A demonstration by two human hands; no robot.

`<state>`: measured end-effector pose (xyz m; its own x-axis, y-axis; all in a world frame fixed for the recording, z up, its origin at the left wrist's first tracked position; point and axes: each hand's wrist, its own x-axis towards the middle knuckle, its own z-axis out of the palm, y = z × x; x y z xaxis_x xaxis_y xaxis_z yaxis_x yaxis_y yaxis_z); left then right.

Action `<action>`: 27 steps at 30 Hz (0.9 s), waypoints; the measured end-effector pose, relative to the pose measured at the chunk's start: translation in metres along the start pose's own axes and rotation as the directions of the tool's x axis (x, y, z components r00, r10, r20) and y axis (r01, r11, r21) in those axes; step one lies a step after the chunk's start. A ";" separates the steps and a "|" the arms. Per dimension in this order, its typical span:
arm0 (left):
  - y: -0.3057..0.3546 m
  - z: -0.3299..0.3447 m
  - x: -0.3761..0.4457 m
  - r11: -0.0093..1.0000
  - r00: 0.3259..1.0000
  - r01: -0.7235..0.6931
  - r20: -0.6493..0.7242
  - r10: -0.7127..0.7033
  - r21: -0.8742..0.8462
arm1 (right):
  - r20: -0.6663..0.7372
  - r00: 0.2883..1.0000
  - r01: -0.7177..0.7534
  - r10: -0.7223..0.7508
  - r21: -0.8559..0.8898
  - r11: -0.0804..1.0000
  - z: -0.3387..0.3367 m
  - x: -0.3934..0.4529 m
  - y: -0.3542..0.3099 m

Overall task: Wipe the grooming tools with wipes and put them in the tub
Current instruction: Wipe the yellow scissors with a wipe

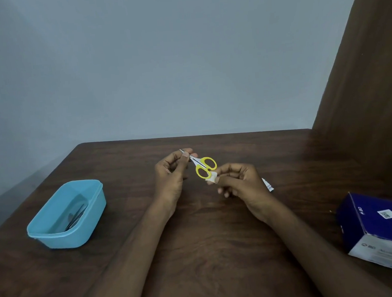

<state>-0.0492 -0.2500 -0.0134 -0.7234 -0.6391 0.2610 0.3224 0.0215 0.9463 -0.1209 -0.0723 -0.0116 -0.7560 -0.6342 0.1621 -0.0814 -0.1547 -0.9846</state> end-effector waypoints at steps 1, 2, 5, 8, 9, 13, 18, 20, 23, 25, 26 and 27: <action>-0.001 -0.002 0.001 1.000 1.000 0.010 -0.009 -0.011 -0.009 | -0.010 1.000 -0.011 0.011 0.057 0.998 0.000 0.000 -0.001; -0.001 -0.004 0.002 1.000 1.000 0.020 -0.014 -0.020 -0.018 | -0.030 0.999 -0.018 0.022 0.116 0.993 0.000 0.000 -0.002; -0.003 -0.006 0.002 0.999 0.999 0.039 -0.001 -0.039 -0.027 | -0.148 0.988 -0.011 0.038 0.177 0.984 0.001 0.003 -0.001; -0.006 -0.003 0.002 0.998 0.997 0.031 0.063 -0.035 0.060 | -0.217 0.976 0.008 0.008 0.073 0.997 -0.003 0.009 0.009; -0.007 -0.002 0.001 0.996 0.996 0.018 0.087 -0.025 0.085 | -0.212 0.977 0.011 -0.004 0.034 0.999 -0.004 0.010 0.012; -0.007 0.000 -0.002 0.995 0.993 -0.018 0.114 0.006 0.099 | -0.167 0.986 0.007 -0.031 -0.139 0.990 -0.006 0.011 0.020; -0.008 -0.001 -0.002 0.991 0.996 -0.037 0.081 0.027 0.129 | -0.081 0.996 -0.031 0.020 -0.144 0.989 -0.001 0.008 0.015; -0.007 -0.002 -0.003 0.992 0.998 -0.036 0.062 0.029 0.119 | -0.078 0.997 0.000 -0.022 -0.268 0.963 0.002 0.004 0.014; -0.004 -0.001 -0.006 0.989 0.997 -0.064 0.058 0.056 0.136 | -0.065 0.995 0.043 -0.076 -0.400 0.915 0.002 0.001 0.014; -0.002 -0.003 -0.008 0.970 0.993 -0.113 0.057 0.103 0.217 | -0.081 0.994 0.044 -0.079 -0.367 0.929 0.004 0.003 0.013; -0.001 -0.004 -0.010 0.944 0.989 -0.147 0.061 0.135 0.295 | -0.091 0.993 0.046 -0.081 -0.338 0.940 0.005 0.002 0.013; -0.001 -0.006 -0.013 0.903 0.983 -0.186 0.075 0.170 0.387 | -0.095 0.992 0.050 -0.083 -0.308 0.950 0.006 0.001 0.013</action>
<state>-0.0364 -0.2465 -0.0189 -0.7019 -0.5665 0.4317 0.1895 0.4357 0.8799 -0.1191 -0.0796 -0.0237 -0.8046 -0.5448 0.2362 -0.3149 0.0543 -0.9476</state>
